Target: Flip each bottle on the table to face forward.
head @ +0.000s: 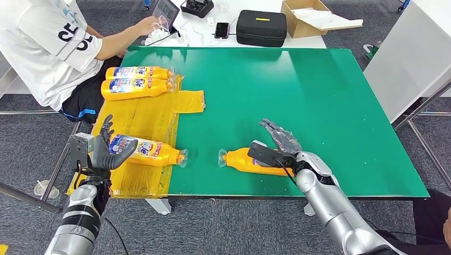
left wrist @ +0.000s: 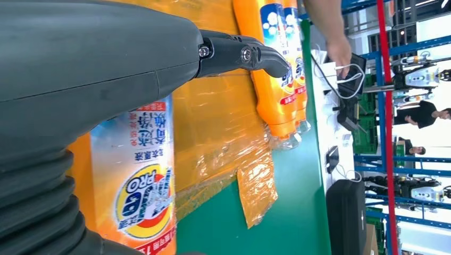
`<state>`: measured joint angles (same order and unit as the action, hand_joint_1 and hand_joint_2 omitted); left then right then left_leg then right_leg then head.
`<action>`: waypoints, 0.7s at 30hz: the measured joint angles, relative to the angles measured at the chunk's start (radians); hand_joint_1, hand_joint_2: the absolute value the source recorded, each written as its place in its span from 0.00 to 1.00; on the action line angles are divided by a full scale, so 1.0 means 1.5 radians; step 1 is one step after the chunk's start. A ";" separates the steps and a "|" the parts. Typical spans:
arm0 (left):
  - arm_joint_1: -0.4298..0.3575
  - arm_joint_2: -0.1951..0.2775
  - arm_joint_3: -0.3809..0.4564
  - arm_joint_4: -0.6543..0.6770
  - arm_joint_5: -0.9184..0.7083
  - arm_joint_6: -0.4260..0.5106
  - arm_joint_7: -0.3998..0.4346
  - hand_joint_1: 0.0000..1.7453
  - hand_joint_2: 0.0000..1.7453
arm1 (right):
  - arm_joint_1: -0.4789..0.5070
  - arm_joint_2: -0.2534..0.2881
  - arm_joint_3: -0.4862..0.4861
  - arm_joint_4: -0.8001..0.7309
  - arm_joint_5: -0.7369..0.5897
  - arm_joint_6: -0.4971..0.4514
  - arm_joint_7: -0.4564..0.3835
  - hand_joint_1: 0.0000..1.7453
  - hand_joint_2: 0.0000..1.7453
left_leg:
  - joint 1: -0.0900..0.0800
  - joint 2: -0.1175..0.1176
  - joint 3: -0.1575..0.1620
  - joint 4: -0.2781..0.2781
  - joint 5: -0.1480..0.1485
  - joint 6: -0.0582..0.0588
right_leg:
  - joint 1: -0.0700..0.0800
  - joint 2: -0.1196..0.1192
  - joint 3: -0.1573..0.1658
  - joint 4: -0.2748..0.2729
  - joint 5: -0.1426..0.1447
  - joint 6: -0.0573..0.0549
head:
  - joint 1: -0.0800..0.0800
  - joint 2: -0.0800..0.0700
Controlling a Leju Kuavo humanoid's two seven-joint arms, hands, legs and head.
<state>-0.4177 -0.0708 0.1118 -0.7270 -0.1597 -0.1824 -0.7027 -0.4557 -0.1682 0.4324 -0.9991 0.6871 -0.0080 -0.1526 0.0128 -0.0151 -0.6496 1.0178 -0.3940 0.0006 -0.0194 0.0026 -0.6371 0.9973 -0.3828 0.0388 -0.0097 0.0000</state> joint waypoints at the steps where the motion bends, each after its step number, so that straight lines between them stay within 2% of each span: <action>1: 0.000 -0.001 -0.001 -0.003 -0.001 0.004 0.000 0.00 1.00 | 0.005 0.002 0.000 -0.007 -0.004 -0.006 -0.006 0.00 1.00 | 0.000 0.000 0.000 0.000 0.000 0.000 | 0.000 0.000 0.000 0.000 0.000 0.000 | 0.000 0.000; 11: 0.004 -0.006 -0.015 -0.018 -0.004 0.017 0.000 0.00 1.00 | 0.034 0.013 0.003 -0.050 -0.025 -0.009 -0.032 0.00 1.00 | 0.000 0.000 -0.003 0.000 0.000 0.000 | 0.000 0.000 -0.003 0.000 0.000 0.000 | 0.000 0.000; 21: 0.004 -0.006 -0.017 -0.018 0.000 0.020 0.000 0.00 1.00 | 0.038 -0.006 0.013 -0.056 -0.035 0.062 -0.014 0.00 1.00 | 0.000 0.000 -0.004 0.000 0.000 0.000 | 0.000 0.000 -0.004 0.000 0.000 0.000 | 0.000 0.000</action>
<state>-0.4119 -0.0797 0.0859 -0.7538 -0.1593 -0.1526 -0.7027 -0.3993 -0.1768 0.4521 -1.0832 0.6343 0.0856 -0.1738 0.0128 -0.0150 -0.6560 1.0179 -0.3939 0.0006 -0.0195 0.0026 -0.6436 0.9973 -0.3827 0.0388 -0.0098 0.0001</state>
